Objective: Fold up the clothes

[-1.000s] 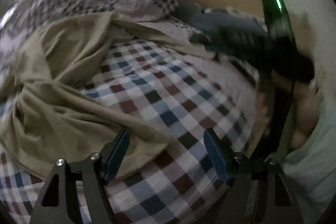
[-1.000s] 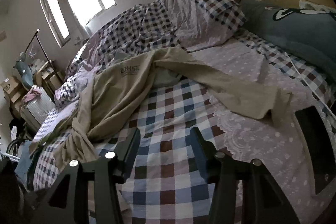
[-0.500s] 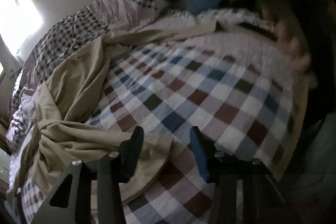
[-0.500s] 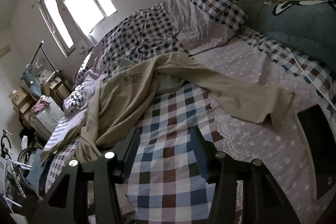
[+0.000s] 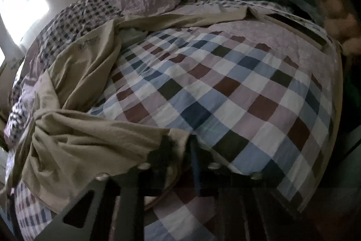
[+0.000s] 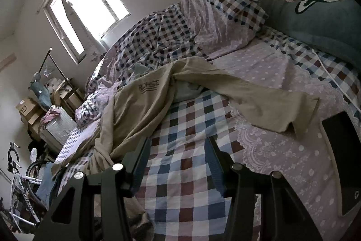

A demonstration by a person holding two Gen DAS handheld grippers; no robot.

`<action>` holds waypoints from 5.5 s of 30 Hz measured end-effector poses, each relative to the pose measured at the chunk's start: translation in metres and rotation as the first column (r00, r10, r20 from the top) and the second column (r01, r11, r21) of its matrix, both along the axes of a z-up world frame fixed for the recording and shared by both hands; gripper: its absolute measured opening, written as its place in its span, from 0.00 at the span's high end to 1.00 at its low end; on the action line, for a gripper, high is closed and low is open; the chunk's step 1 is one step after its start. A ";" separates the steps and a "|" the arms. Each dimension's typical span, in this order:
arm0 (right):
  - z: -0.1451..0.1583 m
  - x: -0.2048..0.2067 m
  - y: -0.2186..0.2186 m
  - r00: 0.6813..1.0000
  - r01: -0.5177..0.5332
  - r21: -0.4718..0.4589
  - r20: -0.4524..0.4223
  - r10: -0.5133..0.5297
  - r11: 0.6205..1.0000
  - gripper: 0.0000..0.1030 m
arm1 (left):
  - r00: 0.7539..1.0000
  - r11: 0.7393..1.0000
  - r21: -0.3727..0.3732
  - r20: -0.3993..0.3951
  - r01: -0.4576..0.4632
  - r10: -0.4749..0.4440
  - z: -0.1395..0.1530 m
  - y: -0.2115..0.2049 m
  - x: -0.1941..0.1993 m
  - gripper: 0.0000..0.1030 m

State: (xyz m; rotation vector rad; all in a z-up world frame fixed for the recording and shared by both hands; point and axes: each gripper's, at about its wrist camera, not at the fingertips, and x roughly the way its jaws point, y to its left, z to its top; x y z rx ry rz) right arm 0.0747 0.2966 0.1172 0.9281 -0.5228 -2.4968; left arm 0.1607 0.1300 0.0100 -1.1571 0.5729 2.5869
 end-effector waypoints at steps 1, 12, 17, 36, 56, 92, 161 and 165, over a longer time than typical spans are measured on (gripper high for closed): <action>0.000 0.000 0.000 1.000 0.000 0.000 0.001 0.000 1.000 0.48 | 1.000 0.999 0.039 0.012 -0.011 0.011 0.003 -0.005 -0.002 0.91; -0.006 -0.002 -0.024 0.997 -0.074 0.013 0.018 0.074 0.997 0.48 | 0.975 0.838 0.528 -0.080 -0.136 0.208 0.123 -0.112 0.017 0.93; -0.017 -0.005 -0.056 0.986 -0.160 0.014 0.053 0.159 0.987 0.48 | 0.864 0.620 0.754 -0.149 -0.217 0.482 0.203 -0.225 0.047 0.93; -0.043 0.070 -0.287 0.850 -0.450 0.367 -0.103 0.517 0.814 0.44 | 0.655 0.309 0.924 -0.091 -0.226 0.750 0.250 -0.429 0.107 0.93; -0.042 0.131 -0.400 0.860 -0.134 0.500 -0.371 0.351 0.856 0.28 | 0.922 0.550 0.832 -0.265 0.070 0.284 0.346 -0.290 0.072 0.94; -0.051 0.122 -0.351 0.872 -0.333 0.465 -0.179 0.455 0.821 0.53 | 0.858 0.396 0.918 -0.187 -0.022 0.479 0.326 -0.370 0.117 0.94; -0.055 0.077 -0.052 0.910 -0.334 0.218 0.328 0.254 0.917 0.59 | 0.611 0.077 0.827 0.345 -0.557 0.713 0.060 -0.463 0.196 1.00; -0.057 0.081 -0.049 0.916 -0.325 0.236 0.320 0.243 0.916 0.59 | 0.656 0.086 0.810 0.401 -0.580 0.640 0.041 -0.448 0.185 0.94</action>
